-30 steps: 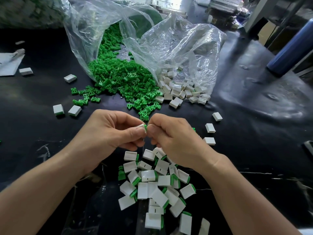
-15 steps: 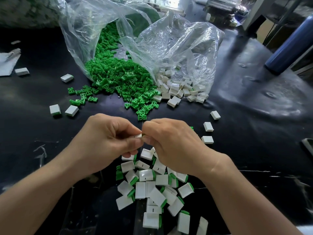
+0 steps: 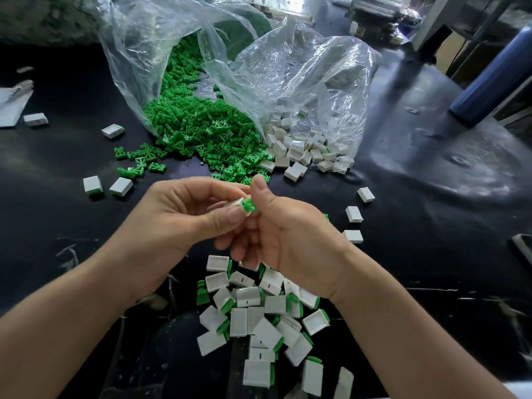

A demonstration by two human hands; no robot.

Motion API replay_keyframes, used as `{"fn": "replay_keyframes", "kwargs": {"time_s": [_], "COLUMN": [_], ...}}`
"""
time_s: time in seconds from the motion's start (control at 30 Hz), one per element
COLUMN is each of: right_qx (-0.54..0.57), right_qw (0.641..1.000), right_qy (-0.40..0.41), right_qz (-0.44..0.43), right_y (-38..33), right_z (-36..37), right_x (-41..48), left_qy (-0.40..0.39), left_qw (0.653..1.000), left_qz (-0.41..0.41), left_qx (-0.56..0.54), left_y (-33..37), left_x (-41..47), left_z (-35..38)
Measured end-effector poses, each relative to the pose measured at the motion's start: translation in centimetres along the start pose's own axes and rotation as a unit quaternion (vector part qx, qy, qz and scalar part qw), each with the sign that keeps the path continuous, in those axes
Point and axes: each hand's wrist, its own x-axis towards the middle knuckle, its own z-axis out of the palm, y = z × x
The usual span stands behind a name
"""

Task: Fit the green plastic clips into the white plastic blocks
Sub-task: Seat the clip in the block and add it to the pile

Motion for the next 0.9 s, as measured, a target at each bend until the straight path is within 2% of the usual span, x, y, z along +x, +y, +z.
{"fn": "replay_keyframes", "kwargs": {"time_s": [0.6,0.9], "right_qx": [-0.102,-0.072], "right_qw": [0.990,0.995], "right_qy": [0.097,0.065], "right_qz": [0.008,0.020], "right_y": [0.38,0.33], "right_z": [0.79,0.53], "right_x": [-0.32,-0.14], "left_qy": [0.007,0.027], "left_qw": [1.000,0.999], "left_qz": [0.027,0.038], "left_qx": [0.013,0.022], "left_y": [0.06,-0.07], "left_x": [-0.03,-0.10], "left_z": [0.64,0.92]}}
